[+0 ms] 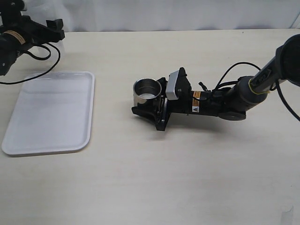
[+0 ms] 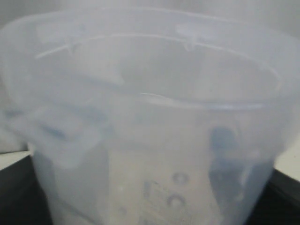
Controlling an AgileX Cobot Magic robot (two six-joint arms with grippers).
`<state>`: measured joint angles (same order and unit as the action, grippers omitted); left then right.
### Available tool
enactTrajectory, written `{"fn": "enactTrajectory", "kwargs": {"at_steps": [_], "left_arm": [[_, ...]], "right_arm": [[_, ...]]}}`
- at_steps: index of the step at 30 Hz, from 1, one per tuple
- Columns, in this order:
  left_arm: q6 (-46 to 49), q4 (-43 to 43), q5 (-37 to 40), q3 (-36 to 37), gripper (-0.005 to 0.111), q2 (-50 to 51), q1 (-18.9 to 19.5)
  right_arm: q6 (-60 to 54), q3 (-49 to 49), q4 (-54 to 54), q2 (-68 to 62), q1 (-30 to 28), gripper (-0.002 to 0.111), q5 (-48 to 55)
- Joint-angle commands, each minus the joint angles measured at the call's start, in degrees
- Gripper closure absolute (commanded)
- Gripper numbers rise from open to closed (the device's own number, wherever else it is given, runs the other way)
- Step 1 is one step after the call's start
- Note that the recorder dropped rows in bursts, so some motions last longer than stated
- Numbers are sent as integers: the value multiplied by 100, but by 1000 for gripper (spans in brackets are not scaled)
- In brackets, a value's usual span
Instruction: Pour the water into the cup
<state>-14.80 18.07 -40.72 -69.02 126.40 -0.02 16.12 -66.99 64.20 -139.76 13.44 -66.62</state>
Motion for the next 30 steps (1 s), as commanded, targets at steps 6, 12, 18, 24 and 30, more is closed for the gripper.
{"fn": "enactTrajectory", "kwargs": {"at_steps": [6, 12, 18, 24, 30], "left_arm": [[-217, 30, -86, -42, 107, 190, -29], [-138, -41, -883, -42, 107, 541, -29], [-138, -81, -400, -263, 107, 590, -29], [-128, 31, 20, -446, 107, 617, -29], [-115, 265, -1003, -446, 107, 617, -29]], "right_arm": [[-51, -30, -23, 29, 6, 104, -73], [-51, -30, -23, 29, 6, 104, -73], [-51, -30, -23, 29, 6, 104, -73], [-51, -30, -23, 29, 6, 104, -73], [-51, -30, -23, 29, 6, 104, -73]]}}
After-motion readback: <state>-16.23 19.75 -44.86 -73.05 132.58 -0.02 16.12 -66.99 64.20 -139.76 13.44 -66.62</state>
